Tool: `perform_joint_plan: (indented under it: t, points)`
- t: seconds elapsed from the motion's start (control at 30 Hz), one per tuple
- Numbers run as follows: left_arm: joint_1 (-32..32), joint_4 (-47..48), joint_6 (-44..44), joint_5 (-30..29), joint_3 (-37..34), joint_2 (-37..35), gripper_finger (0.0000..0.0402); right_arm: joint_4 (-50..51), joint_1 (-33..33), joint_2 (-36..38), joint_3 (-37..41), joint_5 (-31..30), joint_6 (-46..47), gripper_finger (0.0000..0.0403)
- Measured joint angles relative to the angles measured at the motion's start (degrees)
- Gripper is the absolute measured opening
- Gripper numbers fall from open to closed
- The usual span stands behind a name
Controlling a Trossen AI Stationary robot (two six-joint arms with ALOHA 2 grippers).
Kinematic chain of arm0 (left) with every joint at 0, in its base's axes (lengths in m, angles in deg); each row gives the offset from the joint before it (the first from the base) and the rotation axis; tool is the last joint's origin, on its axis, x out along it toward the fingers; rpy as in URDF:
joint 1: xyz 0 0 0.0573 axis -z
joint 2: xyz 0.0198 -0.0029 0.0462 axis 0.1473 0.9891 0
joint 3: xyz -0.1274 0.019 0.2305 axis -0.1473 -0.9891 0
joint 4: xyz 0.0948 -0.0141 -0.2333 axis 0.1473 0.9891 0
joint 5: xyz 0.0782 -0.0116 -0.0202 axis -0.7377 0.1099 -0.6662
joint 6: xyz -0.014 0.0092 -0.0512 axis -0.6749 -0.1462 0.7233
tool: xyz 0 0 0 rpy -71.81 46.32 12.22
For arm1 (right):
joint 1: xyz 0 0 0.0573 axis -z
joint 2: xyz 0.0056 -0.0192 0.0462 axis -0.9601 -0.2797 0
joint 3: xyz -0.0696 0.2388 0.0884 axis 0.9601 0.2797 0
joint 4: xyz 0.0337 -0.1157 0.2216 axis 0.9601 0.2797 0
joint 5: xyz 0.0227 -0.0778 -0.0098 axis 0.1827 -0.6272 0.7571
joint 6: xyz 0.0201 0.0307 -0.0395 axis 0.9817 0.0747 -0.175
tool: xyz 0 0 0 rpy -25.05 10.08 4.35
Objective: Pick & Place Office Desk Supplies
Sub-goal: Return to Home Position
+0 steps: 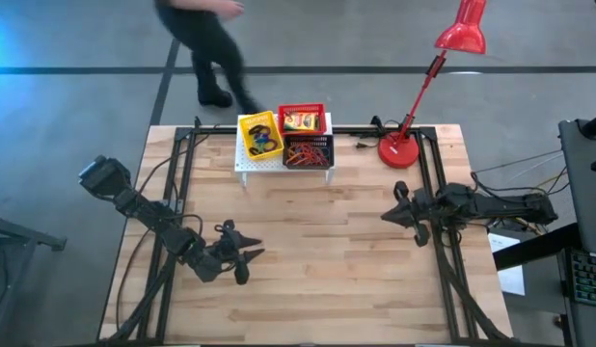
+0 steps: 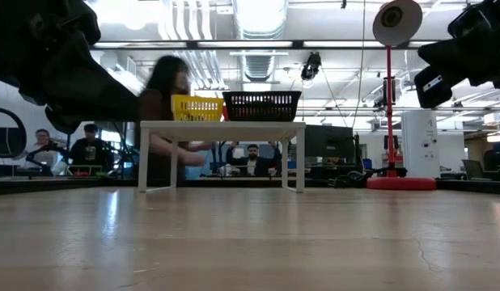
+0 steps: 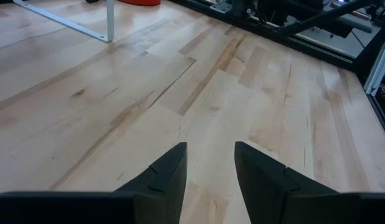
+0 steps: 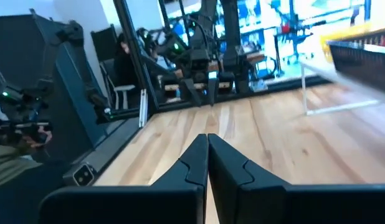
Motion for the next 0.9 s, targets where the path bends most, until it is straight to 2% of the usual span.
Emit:
perform_joint_plan:
  t: [0.1,0.37,0.53,0.67,0.77,0.9]
  points:
    - [0.0,0.0,0.0,0.0,0.0,0.0,0.0139,3.7,0.0,3.8,0.0,-1.5,-0.5,0.0008]
    - [-0.4,0.0,2.2,-0.5,0.0,0.0,0.0139,4.9,0.0,1.8,0.0,-8.2,-1.5,0.0008]
    - [-3.4,1.6,-2.0,4.0,0.0,-3.7,0.0118,5.0,0.0,-0.1,0.0,-8.4,-0.2,0.0008]
    - [-7.6,2.6,-9.6,7.7,-2.8,-12.1,0.006,5.0,0.0,-0.9,0.0,-8.4,-0.3,0.0008]
    - [-11.1,2.6,-15.3,11.4,-7.7,-21.8,0.0013,5.0,0.0,-1.2,0.0,-8.4,-0.4,0.0008]
    - [-18.6,2.6,-20.7,23.4,-16.1,-37.5,0.0007,5.0,0.0,-1.2,0.0,-8.4,-0.3,0.0008]
